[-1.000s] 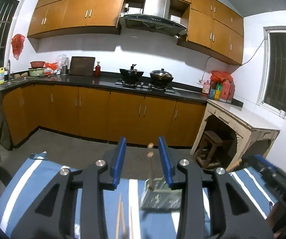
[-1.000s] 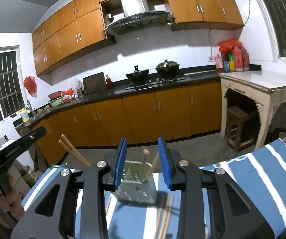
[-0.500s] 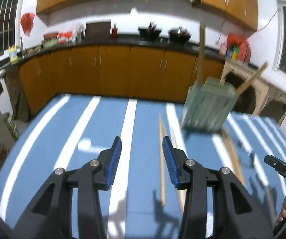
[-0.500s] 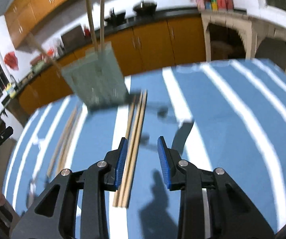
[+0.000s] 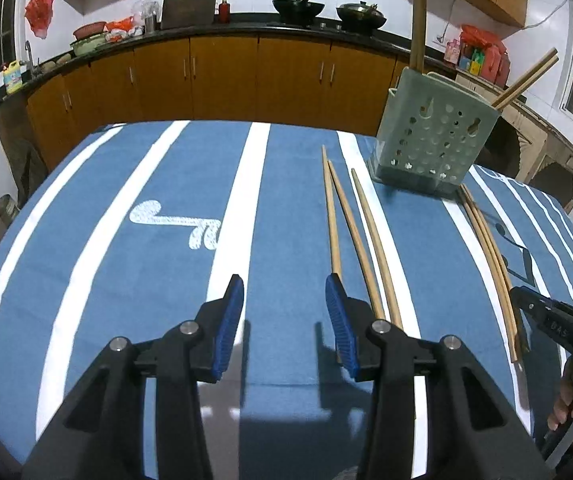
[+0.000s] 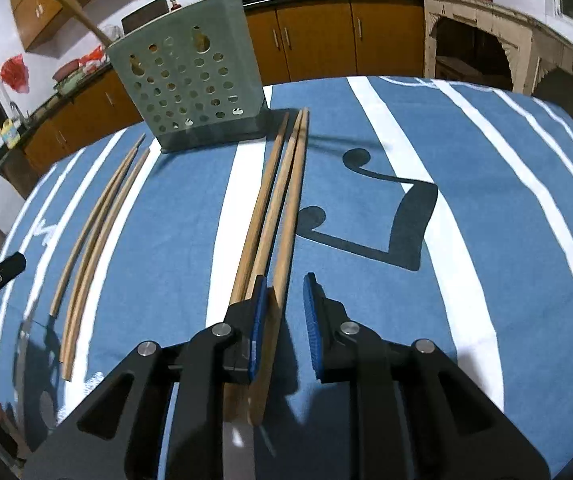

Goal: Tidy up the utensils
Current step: 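Grasp a chopstick with the right gripper while the left gripper grasps another, then lift both held chopsticks and carry them over the green holder, then lower the chopsticks into the green holder and open both grippers, then grasp a chopstick with the right gripper while the left gripper grasps another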

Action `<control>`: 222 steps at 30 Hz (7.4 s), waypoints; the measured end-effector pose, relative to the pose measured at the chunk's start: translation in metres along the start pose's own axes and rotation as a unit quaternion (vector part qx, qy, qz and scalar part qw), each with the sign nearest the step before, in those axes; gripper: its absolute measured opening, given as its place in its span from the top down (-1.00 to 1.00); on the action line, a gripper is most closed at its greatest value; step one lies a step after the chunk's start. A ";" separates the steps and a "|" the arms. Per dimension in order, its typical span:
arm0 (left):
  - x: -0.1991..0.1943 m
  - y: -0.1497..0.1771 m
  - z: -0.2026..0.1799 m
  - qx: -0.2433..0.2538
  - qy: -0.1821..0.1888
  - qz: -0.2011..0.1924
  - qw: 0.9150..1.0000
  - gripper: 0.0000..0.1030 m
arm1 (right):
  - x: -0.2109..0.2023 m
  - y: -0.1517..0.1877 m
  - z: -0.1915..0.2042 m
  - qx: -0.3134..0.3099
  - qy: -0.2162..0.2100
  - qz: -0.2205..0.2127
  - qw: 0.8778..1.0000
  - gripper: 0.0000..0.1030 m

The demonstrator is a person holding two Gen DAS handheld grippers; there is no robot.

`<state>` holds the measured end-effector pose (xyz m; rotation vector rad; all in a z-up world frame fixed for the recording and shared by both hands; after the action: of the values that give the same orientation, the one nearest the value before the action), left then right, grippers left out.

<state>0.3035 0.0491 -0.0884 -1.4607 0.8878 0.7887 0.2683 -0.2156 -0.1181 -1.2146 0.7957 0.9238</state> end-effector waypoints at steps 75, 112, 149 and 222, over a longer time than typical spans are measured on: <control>0.018 0.020 -0.017 0.060 -0.003 0.037 0.997 0.85 | -0.050 0.012 -0.045 0.031 -0.004 -0.069 0.997 0.85; -0.135 -0.046 -0.022 0.048 0.061 -0.155 0.985 0.85 | -0.173 -0.032 -0.028 0.005 -0.039 -0.244 0.969 0.85; -0.210 -0.202 -0.123 0.062 0.081 -0.307 0.946 0.85 | -0.203 -0.155 0.035 -0.031 -0.068 -0.312 0.947 0.85; 0.011 -0.002 -0.026 0.005 0.038 0.015 0.999 0.21 | 0.003 -0.001 -0.007 0.000 0.005 0.002 1.000 0.78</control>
<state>0.3104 0.0227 -0.0953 -1.4788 0.9718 0.7541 0.2704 -0.2220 -0.1213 -1.2192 0.8061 0.9209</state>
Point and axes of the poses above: each gripper's, at about its wrist camera, not at the fingertips, and x roughly the way its jaws point, z to its left, y to its underside, the point moved 6 cm from there along x, roughly the way its jaws point, and after that the axes turned 15 degrees about z, right-handed, at the moved point
